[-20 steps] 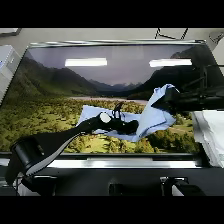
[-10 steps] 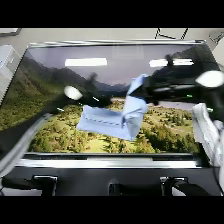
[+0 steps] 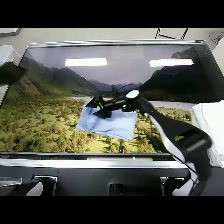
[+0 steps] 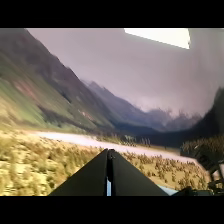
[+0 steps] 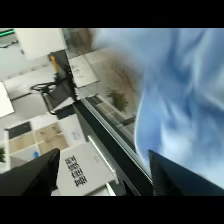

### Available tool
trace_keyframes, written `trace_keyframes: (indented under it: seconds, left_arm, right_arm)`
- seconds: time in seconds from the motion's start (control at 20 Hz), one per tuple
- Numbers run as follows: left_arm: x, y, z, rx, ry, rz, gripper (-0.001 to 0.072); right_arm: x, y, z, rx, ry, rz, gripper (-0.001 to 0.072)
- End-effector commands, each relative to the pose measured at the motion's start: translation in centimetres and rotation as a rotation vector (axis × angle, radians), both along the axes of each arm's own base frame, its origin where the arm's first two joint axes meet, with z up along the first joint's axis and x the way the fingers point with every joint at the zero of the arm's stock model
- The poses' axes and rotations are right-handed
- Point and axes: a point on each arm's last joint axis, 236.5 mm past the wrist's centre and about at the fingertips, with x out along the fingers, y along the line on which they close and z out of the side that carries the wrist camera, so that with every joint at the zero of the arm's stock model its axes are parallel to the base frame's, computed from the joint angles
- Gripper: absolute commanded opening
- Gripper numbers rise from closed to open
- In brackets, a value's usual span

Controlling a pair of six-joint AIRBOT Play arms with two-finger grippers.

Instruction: Fold the clothes and pants, and hang the long-sleeved shirts on hangers.

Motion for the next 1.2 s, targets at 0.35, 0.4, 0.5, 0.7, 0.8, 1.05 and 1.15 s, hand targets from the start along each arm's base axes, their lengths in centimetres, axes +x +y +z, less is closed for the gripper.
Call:
trace_keyframes:
  seconds: [0.35, 0.4, 0.5, 0.7, 0.8, 1.05, 1.15]
  left_arm:
    - [-3.7, 3.3, 1.1, 0.093, 0.006, 0.079, 0.0023]
    - [-3.7, 3.3, 1.1, 0.094, 0.006, 0.079, 0.0023]
    - [-3.7, 3.2, 1.1, 0.092, 0.006, 0.078, 0.0023]
    - [-3.7, 3.1, 1.2, 0.085, 0.006, 0.077, 0.0023]
    - [-3.7, 2.9, 1.2, 0.078, 0.004, 0.073, 0.0023]
    - [-3.7, 2.9, 1.2, 0.07, 0.006, 0.078, 0.0023]
    - [-3.7, 2.9, 1.2, 0.07, 0.006, 0.078, 0.0023]
  right_arm:
    - [0.1, -30.2, -3.1, -0.654, 0.046, 0.055, 0.064]
    - [-1.9, -32.8, -4.1, -0.718, 0.091, 0.053, 0.064]
    - [-4.7, -32.6, -6.3, -0.658, 0.167, -0.006, 0.0641]
    - [-6.1, -26.9, -9.3, -0.423, 0.154, -0.094, 0.0636]
    - [-5.7, -25.3, -9.9, -0.396, 0.119, -0.114, 0.0624]
    - [-4.3, -20.8, -9.2, -0.273, 0.099, -0.15, 0.0428]
    - [-4.7, -19.3, -8.4, -0.22, 0.072, -0.117, 0.0275]
